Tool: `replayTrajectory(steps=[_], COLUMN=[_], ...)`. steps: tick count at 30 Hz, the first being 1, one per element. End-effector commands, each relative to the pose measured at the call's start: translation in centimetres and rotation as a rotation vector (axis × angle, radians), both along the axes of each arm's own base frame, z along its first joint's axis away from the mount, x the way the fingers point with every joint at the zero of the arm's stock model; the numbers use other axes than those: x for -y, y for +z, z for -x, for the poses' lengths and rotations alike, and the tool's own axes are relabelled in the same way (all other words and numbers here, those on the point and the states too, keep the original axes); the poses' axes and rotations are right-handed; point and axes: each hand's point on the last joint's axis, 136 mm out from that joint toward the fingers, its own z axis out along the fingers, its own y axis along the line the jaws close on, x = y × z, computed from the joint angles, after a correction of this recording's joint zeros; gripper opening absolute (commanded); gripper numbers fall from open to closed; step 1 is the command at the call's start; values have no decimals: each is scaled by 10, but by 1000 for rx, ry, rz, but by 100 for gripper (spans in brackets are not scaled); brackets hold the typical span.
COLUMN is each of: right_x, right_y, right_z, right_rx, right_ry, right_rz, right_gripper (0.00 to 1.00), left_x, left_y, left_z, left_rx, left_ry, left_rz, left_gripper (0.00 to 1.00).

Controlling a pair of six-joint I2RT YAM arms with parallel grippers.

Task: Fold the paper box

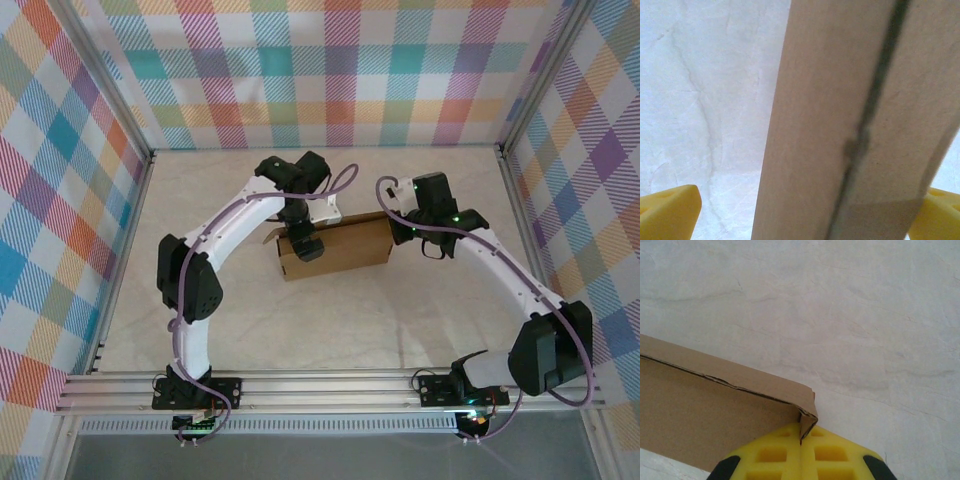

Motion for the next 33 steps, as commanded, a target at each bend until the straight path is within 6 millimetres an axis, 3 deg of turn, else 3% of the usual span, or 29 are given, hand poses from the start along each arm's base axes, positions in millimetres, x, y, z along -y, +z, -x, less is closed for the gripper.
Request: replayTrajectory(steps=[1, 7, 11, 14, 18, 22, 28, 33], right_x=[-2, -3, -2, -1, -4, -5, -6, -6], right_y=[-21, -23, -25, -27, -24, -24, -26, -27], right_z=[18, 13, 10, 8, 5, 4, 2, 3], right_rx=[-130, -150, -166, -184, -189, -191, -201, -207], right_ry=[24, 23, 19, 9, 11, 17, 15, 16], right_rz=[24, 37, 52, 67, 57, 58, 61, 62], right_gripper=[0, 0, 0, 0, 0, 0, 0, 0], left_x=[-1, -8, -36, -61, -69, -87, -90, -93], left_y=[40, 72, 86, 83, 78, 70, 55, 41], left_z=[-10, -8, -19, -15, 6, 18, 26, 27], left_rx=[144, 218, 287, 270, 229, 200, 126, 98], left_ry=[79, 176, 353, 478, 528, 609, 657, 655], left_rz=[90, 239, 292, 289, 303, 269, 232, 181], left_gripper=[100, 100, 100, 100, 96, 79, 57, 49])
